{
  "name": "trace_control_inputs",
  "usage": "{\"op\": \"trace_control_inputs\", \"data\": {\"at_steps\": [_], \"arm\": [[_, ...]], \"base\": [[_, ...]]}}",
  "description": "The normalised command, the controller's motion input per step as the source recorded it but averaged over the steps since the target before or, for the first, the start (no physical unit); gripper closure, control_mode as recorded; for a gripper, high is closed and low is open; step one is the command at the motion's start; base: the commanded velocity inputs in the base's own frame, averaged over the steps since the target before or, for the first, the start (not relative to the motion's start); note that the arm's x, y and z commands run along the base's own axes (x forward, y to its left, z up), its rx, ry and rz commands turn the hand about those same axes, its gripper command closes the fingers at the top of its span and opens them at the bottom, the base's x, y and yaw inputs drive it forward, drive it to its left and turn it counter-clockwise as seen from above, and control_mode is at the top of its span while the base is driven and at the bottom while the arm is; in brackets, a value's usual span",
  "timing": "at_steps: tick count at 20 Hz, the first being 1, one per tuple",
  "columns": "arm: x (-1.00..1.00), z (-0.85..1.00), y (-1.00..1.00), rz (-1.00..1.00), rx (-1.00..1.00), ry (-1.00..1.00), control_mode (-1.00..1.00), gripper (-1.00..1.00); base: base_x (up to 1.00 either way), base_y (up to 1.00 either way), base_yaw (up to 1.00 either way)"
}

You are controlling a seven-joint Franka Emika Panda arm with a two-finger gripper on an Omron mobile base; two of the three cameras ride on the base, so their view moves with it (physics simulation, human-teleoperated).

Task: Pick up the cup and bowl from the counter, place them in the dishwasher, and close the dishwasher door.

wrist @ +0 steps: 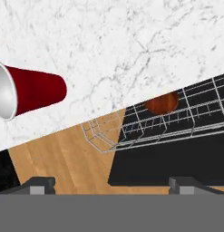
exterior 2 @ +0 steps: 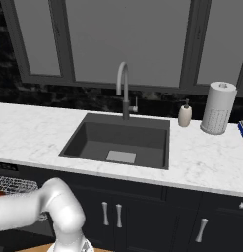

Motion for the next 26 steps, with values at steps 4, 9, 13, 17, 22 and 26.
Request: {"op": "trace_control_inputs", "data": {"at_steps": [4, 9, 13, 17, 22, 26], "arm": [[0.39, 0.00, -0.01, 0.00, 0.00, 0.05, -1.00, -1.00], [0.10, 0.00, 0.01, 0.00, 0.00, 0.01, -1.00, -1.00], [0.00, 0.00, 0.01, 0.00, 0.00, -0.02, -1.00, -1.00], [0.05, 0.00, 0.08, 0.00, 0.00, -0.03, -1.00, -1.00], [0.15, 0.00, 0.22, 0.00, 0.00, 0.00, -1.00, -1.00], [0.17, 0.00, 0.37, 0.00, 0.00, 0.00, -1.00, -1.00]], "base": [[0.00, 0.00, 0.00], [0.00, 0.00, 0.00], [0.00, 0.00, 0.00], [0.00, 0.00, 0.00], [0.00, 0.00, 0.00], [0.00, 0.00, 0.00]]}}
